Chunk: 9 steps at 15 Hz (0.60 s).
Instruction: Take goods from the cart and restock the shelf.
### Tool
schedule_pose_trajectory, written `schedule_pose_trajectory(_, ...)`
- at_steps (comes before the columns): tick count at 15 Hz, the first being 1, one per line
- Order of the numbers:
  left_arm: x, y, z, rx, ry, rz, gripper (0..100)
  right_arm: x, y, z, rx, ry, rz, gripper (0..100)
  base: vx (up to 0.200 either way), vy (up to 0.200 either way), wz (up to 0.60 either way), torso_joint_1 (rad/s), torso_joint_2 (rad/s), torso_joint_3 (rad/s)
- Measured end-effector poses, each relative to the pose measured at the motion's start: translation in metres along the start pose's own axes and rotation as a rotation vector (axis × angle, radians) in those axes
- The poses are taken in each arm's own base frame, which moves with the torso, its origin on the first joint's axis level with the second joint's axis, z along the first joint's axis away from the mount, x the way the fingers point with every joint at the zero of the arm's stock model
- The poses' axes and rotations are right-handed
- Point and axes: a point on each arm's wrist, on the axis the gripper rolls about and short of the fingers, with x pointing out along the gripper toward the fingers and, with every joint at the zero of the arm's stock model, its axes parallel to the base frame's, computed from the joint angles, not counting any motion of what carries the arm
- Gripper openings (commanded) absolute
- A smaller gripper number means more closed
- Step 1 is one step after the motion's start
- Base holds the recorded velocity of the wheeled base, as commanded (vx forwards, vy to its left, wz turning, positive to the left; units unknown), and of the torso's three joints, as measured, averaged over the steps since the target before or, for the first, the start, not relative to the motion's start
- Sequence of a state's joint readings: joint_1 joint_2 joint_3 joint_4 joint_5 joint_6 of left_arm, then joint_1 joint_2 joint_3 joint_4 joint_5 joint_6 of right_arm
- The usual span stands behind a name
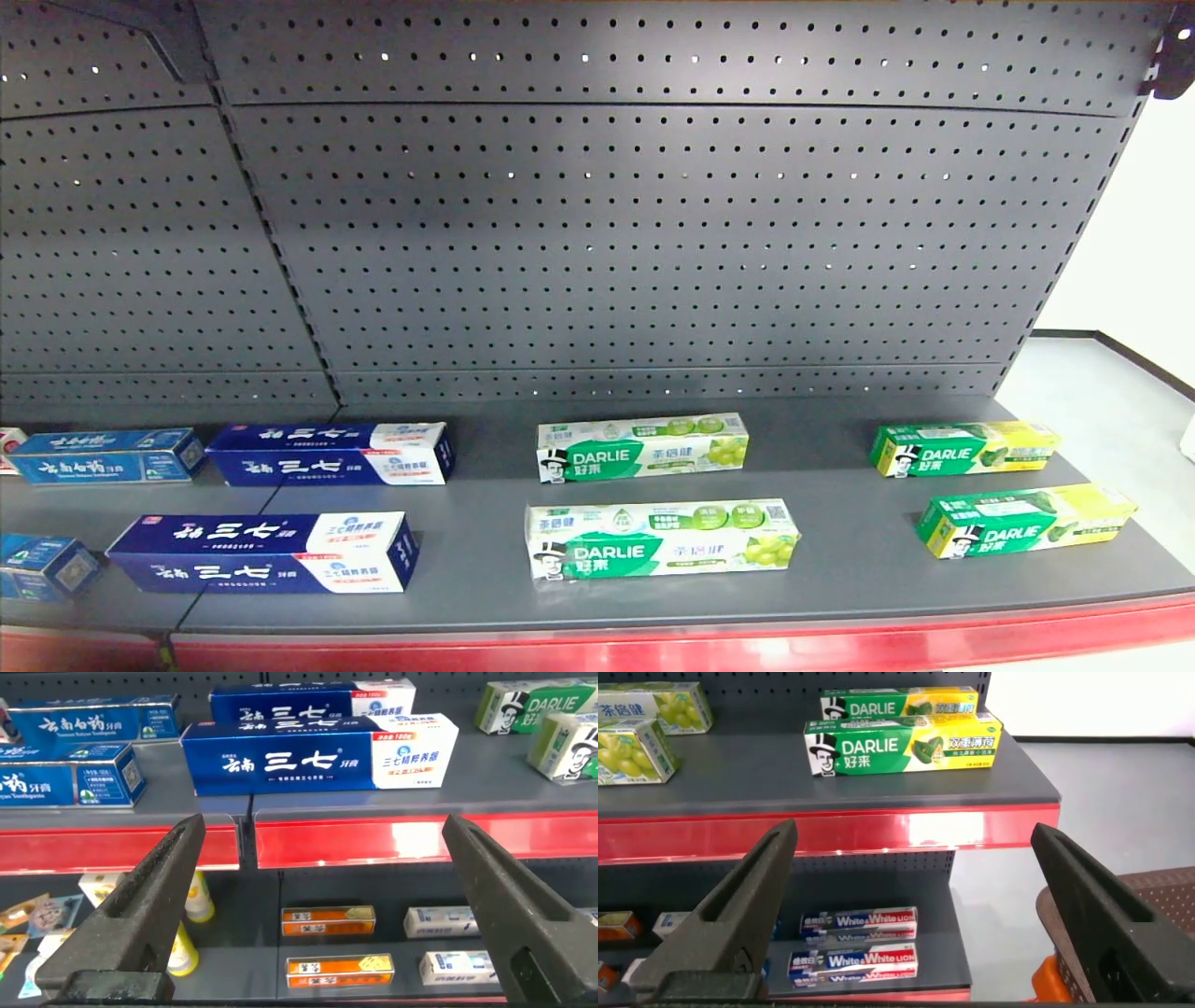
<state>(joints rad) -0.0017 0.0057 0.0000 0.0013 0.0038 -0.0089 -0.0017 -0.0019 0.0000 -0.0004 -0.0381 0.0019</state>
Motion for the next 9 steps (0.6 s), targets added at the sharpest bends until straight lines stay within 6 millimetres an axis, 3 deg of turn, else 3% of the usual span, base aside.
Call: schedule_pose_trajectory(9, 0.0000, 0.0000, 0.0000, 0.000, 0.000, 0.001, 100, 0.0000, 0.0001, 0.0000, -0.001, 0.000, 0.002, 100, 0.000, 0.000, 0.00, 0.000, 0.00, 0.000)
